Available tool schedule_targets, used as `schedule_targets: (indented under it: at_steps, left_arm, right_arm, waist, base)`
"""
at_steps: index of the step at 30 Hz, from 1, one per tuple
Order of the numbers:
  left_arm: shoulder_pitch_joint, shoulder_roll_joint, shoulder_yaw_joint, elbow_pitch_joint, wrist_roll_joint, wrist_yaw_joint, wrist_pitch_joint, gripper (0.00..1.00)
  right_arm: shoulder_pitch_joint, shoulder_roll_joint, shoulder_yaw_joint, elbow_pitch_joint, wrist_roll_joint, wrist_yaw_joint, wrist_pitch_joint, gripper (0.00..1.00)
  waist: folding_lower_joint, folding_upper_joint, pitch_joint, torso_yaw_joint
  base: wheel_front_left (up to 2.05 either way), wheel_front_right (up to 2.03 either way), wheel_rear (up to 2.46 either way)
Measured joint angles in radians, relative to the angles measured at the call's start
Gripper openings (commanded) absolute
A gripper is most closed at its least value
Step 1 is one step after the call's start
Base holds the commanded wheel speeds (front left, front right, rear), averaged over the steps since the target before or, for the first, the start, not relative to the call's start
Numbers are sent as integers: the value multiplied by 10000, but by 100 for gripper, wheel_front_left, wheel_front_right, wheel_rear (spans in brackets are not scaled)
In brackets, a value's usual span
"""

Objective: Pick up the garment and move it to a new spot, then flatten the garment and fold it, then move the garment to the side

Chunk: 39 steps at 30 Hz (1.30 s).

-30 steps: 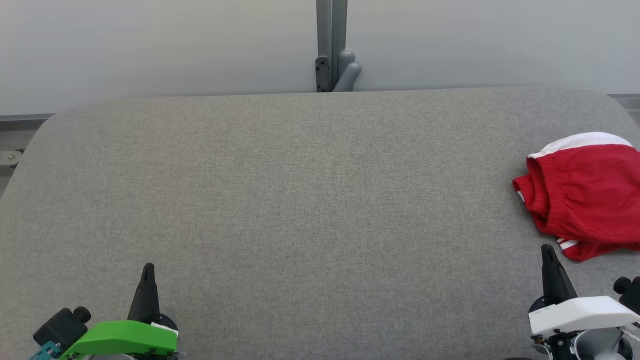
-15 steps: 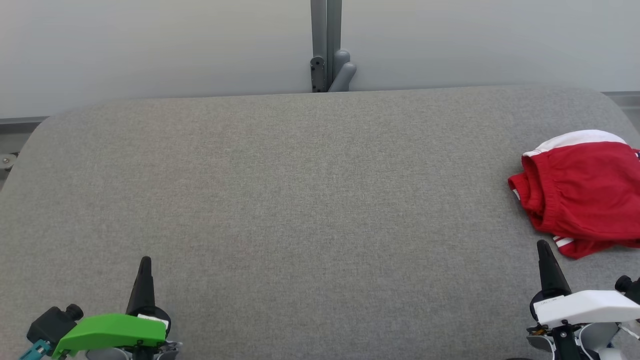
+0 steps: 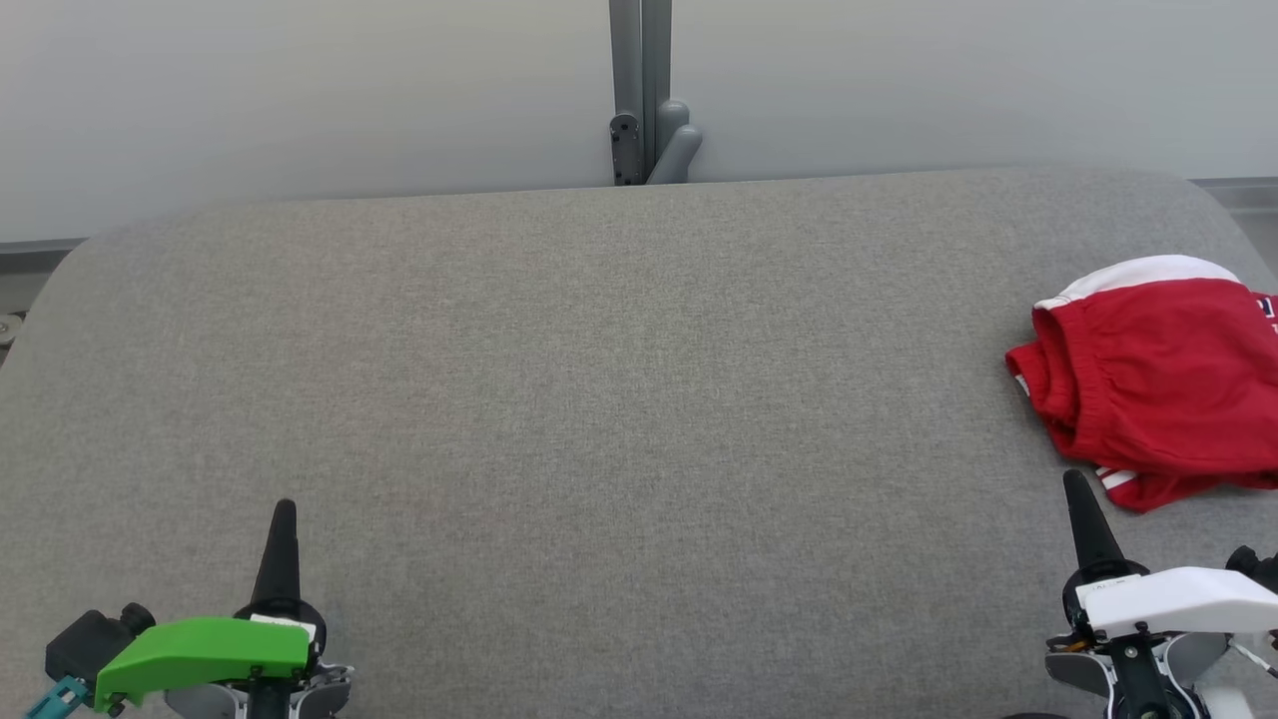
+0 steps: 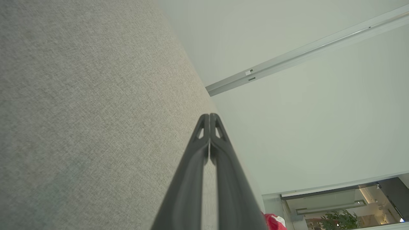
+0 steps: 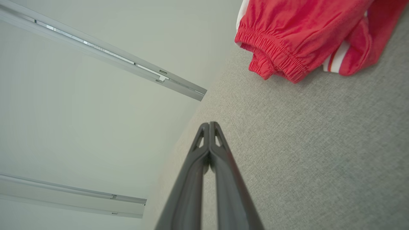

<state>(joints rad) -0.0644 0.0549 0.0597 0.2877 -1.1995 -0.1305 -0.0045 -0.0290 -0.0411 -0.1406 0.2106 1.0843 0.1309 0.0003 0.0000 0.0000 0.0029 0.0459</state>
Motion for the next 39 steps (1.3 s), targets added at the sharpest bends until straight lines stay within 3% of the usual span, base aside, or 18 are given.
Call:
schedule_targets:
  at_steps: [39]
  left_arm:
    - [-348, -35, 320, -238, -3014, 0, 871, 0]
  right_arm:
    - [-544, -48, 107, 226, 3862, -4, 865, 0]
  waist:
    - [0, 0, 1, -318]
  base:
    - [0, 0, 0]
